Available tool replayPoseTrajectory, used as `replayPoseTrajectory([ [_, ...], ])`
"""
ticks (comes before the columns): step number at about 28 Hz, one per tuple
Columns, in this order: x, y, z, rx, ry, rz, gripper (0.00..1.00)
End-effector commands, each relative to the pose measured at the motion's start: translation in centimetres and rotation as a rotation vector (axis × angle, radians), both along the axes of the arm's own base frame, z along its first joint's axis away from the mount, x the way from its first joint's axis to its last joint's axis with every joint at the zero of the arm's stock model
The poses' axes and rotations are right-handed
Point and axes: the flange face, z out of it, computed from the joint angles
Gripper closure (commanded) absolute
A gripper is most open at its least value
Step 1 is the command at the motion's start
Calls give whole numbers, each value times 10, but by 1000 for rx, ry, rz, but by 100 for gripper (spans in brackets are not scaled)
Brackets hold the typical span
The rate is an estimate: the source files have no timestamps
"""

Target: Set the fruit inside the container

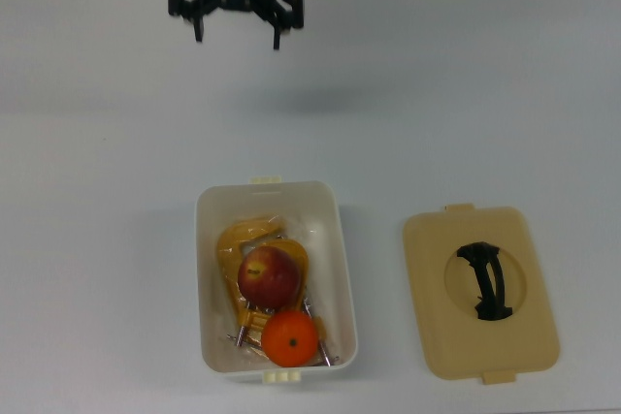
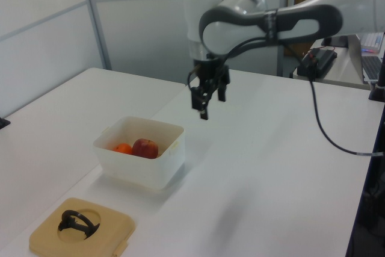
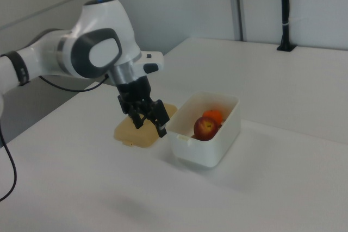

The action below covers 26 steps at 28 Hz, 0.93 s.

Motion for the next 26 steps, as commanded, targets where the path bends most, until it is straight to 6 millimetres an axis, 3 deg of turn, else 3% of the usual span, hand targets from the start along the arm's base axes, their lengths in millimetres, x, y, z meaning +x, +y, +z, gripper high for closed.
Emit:
replayPoseTrajectory([
  [1,-18,-7,22,-21,-1,-35,0],
  [4,-28,-17,33,-17,7,-38,0],
  [13,-30,-37,45,-10,-3,7,0],
  [26,-29,-28,41,69,2,13,0],
])
